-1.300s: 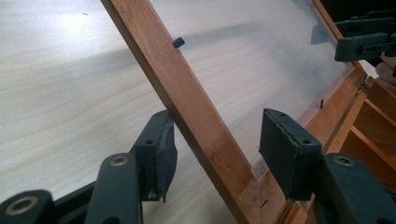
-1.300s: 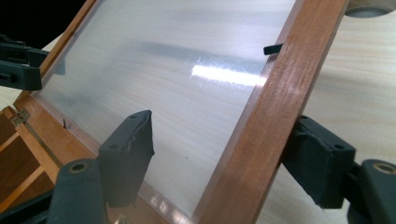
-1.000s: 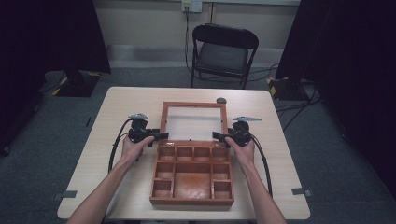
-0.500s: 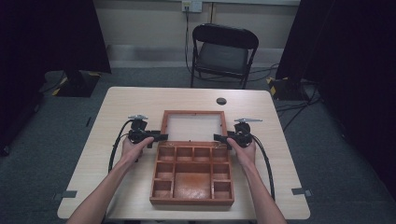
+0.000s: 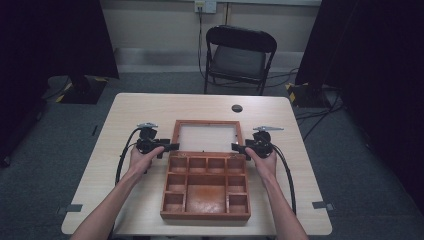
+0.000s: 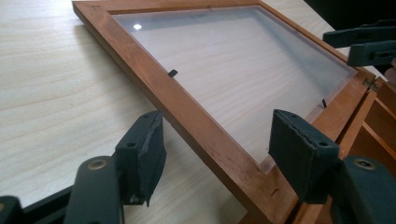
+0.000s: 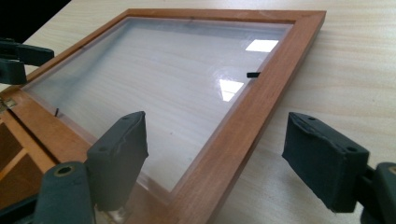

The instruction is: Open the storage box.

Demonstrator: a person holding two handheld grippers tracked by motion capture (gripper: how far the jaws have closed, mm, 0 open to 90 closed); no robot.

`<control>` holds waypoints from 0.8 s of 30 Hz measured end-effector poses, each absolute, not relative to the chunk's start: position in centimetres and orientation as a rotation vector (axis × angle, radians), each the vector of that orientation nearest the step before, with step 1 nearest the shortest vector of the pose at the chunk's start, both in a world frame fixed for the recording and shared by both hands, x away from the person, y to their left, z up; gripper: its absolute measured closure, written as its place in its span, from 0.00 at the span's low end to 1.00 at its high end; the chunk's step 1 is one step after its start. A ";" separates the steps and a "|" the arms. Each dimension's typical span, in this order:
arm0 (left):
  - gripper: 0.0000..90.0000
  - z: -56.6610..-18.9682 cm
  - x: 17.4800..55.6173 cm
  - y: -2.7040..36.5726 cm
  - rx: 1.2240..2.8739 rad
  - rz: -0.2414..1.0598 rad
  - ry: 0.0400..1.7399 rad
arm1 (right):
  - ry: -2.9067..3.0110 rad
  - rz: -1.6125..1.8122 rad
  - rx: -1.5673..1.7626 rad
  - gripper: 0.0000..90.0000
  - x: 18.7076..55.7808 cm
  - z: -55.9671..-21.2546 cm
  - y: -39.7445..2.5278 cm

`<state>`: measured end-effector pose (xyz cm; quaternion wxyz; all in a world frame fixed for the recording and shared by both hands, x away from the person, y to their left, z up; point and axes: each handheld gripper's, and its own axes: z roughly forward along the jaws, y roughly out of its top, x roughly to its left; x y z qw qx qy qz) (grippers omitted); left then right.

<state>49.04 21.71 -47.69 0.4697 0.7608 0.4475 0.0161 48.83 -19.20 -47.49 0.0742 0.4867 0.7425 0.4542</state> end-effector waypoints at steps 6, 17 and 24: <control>0.34 -46.7 48.1 22.6 1.894 0.082 1.079 | 2.223 1.381 1.419 0.23 48.0 -46.4 -19.4; 0.29 -45.9 45.7 25.0 1.927 0.146 1.090 | 2.213 1.350 1.394 0.16 44.9 -45.1 -21.7; 0.26 -46.6 43.8 26.2 2.004 0.213 1.101 | 2.224 1.306 1.404 0.16 42.3 -44.9 -23.9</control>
